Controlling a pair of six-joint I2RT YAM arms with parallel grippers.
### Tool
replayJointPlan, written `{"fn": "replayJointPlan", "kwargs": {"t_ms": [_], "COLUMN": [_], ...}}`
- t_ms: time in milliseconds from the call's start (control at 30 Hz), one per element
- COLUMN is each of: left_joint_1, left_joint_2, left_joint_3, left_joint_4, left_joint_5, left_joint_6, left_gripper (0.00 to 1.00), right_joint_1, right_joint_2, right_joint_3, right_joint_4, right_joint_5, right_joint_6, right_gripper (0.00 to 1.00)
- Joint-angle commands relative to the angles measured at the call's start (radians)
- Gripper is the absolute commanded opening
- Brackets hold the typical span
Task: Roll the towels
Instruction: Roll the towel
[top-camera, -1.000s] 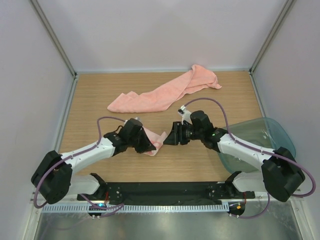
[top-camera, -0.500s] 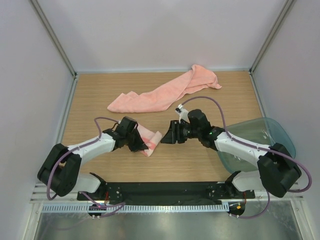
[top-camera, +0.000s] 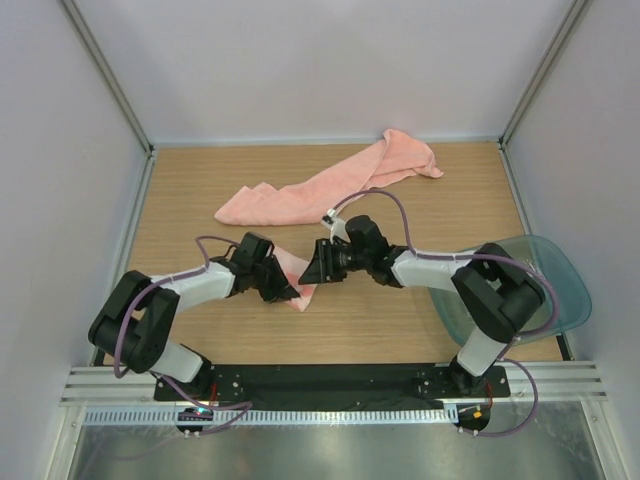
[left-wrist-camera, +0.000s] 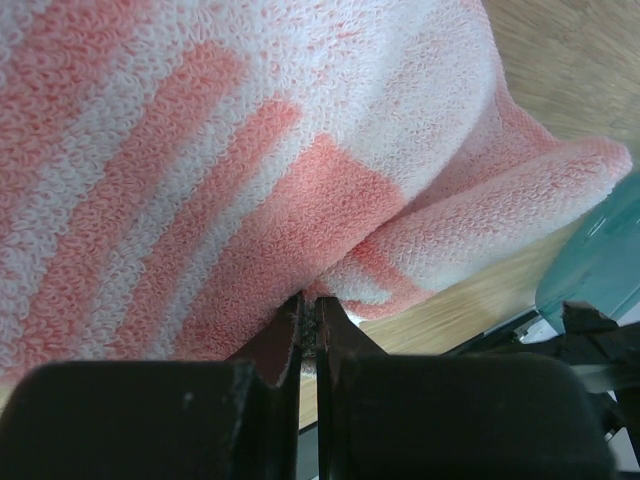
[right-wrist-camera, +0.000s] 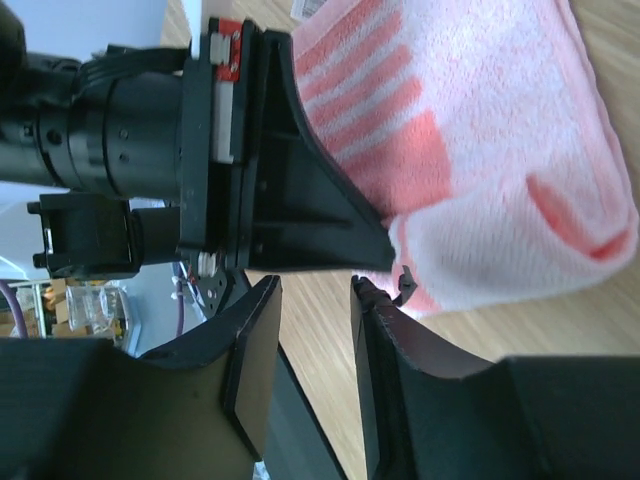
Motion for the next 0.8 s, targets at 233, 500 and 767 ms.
{"fn": "replayJointPlan", "kwargs": {"t_ms": [233, 500, 767], "left_joint_1": [0.024, 0.036, 0.036], "left_joint_2": [0.011, 0.005, 0.022], "left_joint_3": [-0.039, -0.069, -0.079], "left_joint_4": [-0.023, -0.029, -0.027], "left_joint_5": [-0.029, -0.012, -0.015], "left_joint_6": [0.053, 0.061, 0.056], "left_gripper": [0.0, 0.0, 0.0], "right_joint_1": [-0.062, -0.131, -0.157], "right_joint_2": [0.221, 0.335, 0.344], "right_joint_3": [0.042, 0.032, 0.034], "right_joint_4": [0.291, 0.384, 0.36], "right_joint_5": [-0.025, -0.073, -0.055], "right_joint_6": [0.101, 0.119, 0.087], "right_gripper": [0.36, 0.35, 0.34]}}
